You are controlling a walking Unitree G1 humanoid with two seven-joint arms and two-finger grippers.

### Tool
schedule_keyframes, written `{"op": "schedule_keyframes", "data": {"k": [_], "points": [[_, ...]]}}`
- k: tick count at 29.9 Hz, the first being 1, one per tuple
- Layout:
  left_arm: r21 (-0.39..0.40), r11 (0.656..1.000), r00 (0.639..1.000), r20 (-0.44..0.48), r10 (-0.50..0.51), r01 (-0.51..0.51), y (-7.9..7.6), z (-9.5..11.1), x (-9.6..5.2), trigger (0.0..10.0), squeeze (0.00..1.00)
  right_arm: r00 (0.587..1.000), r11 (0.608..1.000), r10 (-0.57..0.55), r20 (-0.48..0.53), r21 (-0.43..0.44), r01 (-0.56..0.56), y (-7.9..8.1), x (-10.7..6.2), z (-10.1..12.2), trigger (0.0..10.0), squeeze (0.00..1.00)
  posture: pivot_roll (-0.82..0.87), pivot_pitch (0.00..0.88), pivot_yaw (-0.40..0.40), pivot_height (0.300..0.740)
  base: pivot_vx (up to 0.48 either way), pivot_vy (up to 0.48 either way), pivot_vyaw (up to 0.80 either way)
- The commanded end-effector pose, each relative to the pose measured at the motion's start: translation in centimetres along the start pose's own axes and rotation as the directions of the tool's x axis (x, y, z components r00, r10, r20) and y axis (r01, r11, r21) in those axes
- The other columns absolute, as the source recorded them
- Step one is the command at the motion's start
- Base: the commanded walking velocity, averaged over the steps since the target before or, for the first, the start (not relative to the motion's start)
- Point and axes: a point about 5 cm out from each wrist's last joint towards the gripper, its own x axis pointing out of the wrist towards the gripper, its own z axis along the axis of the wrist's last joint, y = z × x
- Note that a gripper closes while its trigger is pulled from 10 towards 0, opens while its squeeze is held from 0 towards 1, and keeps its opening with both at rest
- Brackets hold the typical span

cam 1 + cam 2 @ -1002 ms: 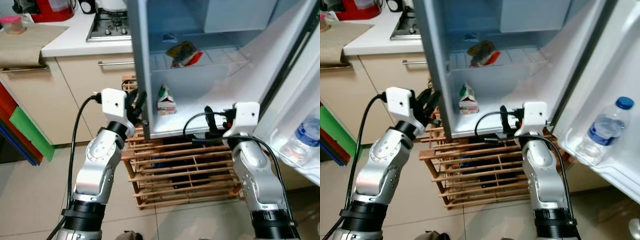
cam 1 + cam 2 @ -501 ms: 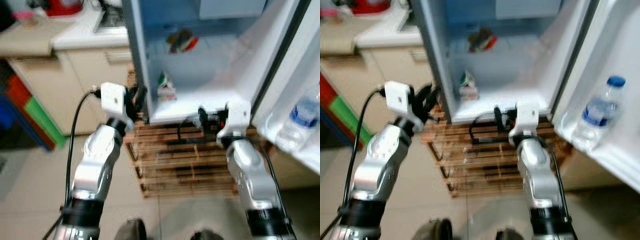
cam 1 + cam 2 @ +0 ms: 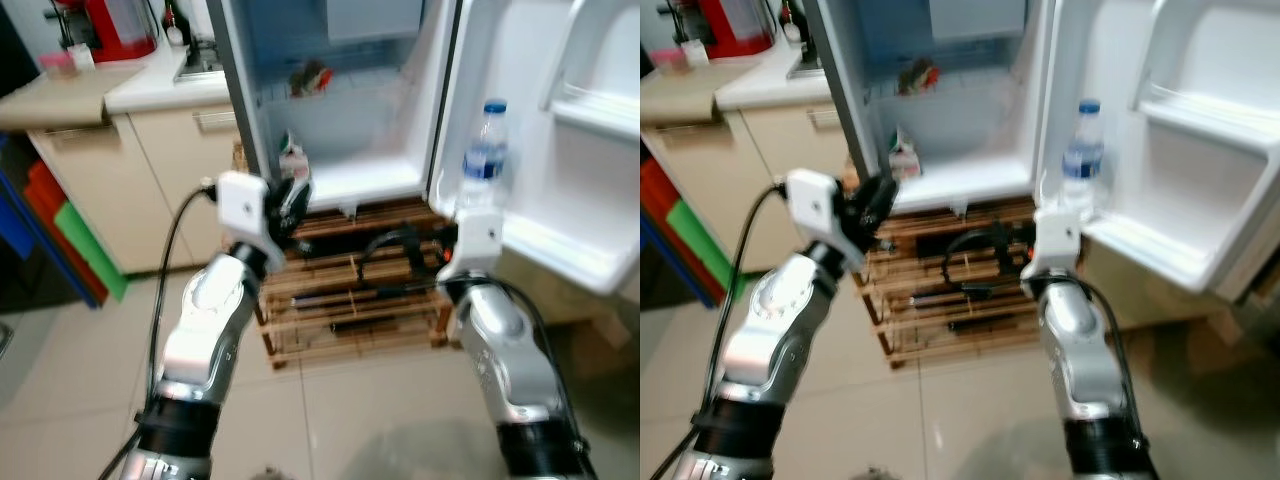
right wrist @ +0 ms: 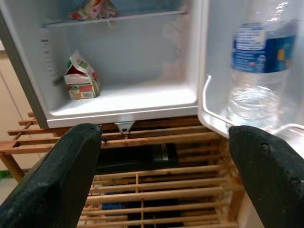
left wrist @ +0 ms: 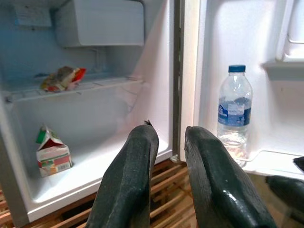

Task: Restocking fridge

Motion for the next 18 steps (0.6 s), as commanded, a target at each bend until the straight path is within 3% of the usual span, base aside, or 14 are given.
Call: {"op": "schedule_keyframes", "data": {"k": [1,12,15,16,18], "points": [[-0.009,1.0,1.0,0.005,-0.015,0.015,0.0,0.3,0.4,10.0,0.0,1.0,1.0,0.001,0.012,-0.007,-0.001,0.0,0.2,0.4,10.0,0.0,-0.07,0.0,0.101,0.74,0.0,-0.454,0.0],[-0.018,0.999,0.999,0.008,-0.037,0.038,-0.4,0.3,0.6,10.0,0.0,1.0,0.999,0.03,-0.007,-0.035,-0.03,0.5,0.3,0.2,10.0,0.0,-0.07,0.0,0.099,0.74,0.0,-0.445,0.0],[-0.032,0.999,0.999,0.004,-0.032,0.032,-0.4,0.2,0.6,10.0,0.0,0.998,0.999,0.005,-0.06,-0.053,-0.008,-0.3,0.0,-0.9,10.0,0.0,-0.08,0.0,0.093,0.74,0.294,-0.207,0.0],[-0.043,0.999,1.0,0.003,-0.025,0.025,-0.4,0.0,0.6,10.0,0.0,0.988,0.996,0.052,-0.149,-0.069,-0.063,-0.4,-0.5,-2.3,10.0,0.0,-0.08,0.0,0.09,0.74,0.0,0.0,0.0],[-0.042,0.999,1.0,-0.007,-0.023,0.022,-0.4,-0.2,0.7,10.0,0.0,0.976,0.993,0.08,-0.204,-0.074,-0.096,-0.5,-0.9,-3.2,10.0,0.0,-0.08,0.0,0.086,0.74,0.0,0.0,0.0]]}}
